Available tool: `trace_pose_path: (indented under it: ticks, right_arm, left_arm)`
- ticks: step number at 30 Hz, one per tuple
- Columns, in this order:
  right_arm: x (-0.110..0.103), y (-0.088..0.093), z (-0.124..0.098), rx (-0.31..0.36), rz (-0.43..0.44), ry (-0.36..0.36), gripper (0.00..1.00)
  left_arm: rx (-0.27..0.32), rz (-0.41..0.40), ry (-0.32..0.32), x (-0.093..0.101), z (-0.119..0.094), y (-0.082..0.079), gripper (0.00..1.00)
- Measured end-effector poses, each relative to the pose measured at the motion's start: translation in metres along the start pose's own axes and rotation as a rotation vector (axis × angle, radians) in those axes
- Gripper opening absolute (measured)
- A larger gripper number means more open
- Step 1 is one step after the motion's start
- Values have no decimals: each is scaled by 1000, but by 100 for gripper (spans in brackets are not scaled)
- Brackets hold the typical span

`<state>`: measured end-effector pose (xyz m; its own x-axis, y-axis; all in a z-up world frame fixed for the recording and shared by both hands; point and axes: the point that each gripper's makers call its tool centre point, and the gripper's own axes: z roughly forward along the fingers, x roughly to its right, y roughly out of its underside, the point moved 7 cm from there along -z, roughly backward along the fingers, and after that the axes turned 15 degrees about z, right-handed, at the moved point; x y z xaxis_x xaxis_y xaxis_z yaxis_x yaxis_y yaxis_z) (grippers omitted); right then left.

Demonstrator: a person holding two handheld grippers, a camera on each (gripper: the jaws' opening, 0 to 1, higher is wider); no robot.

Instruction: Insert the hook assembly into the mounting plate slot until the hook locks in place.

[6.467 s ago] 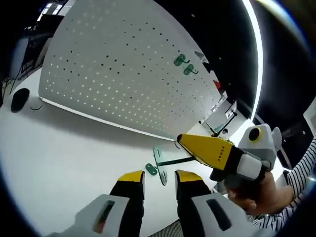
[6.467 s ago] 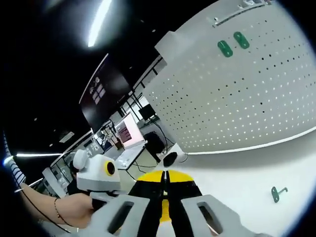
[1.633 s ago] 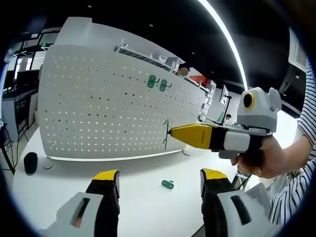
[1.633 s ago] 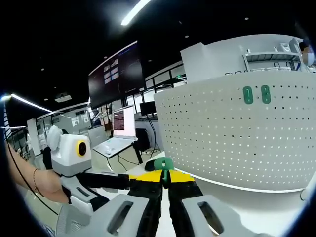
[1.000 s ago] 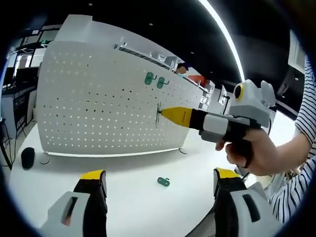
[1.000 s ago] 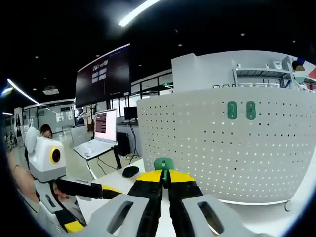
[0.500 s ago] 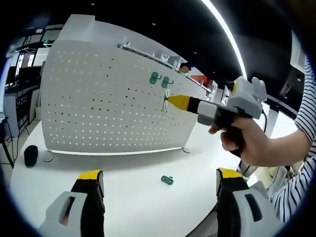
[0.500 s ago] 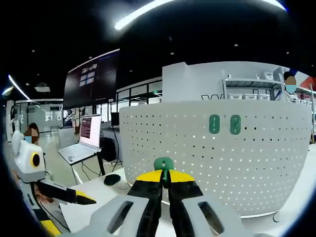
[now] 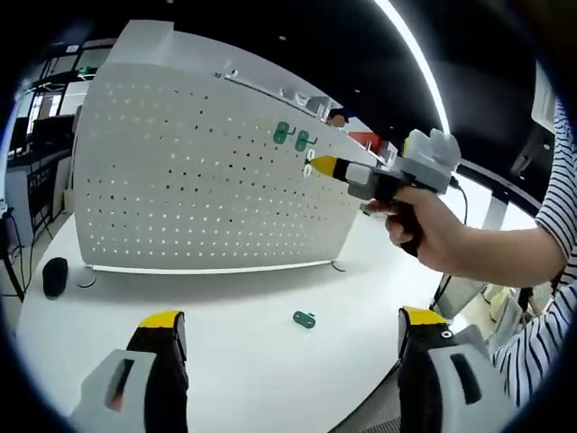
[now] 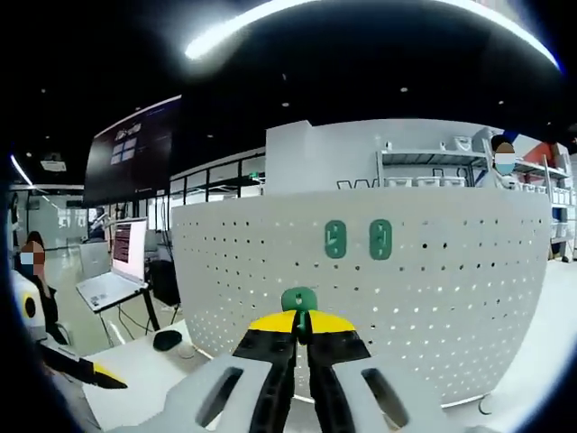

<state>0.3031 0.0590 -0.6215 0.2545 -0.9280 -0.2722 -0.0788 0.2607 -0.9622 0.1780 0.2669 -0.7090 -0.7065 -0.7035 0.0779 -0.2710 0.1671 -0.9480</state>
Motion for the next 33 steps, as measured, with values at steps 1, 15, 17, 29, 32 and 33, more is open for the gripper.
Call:
trace_pose_path:
  ticks: [1,15,17,29,32,33]
  right_arm:
    - [2,-1,1,2,2,4,0]
    - [34,-16,15,53,12,94,0]
    - [39,-18,15,61,16,110,0]
    - [68,-30,22,98,50,174,0]
    - [72,-35,25,113,46,183,0]
    - [73,-36,25,118,47,185,0]
  left_arm:
    - [-2,5,-2,0,0,0,100]
    - [-2,-24,-28,-8,-2,2,98]
    - [-3,-28,-25,-8,-2,3,98]
    - [-9,-30,-29,-9,0,4,97]
    - [1,-17,-40,-12,0,3,96]
    - [1,-17,-40,-12,0,3,96]
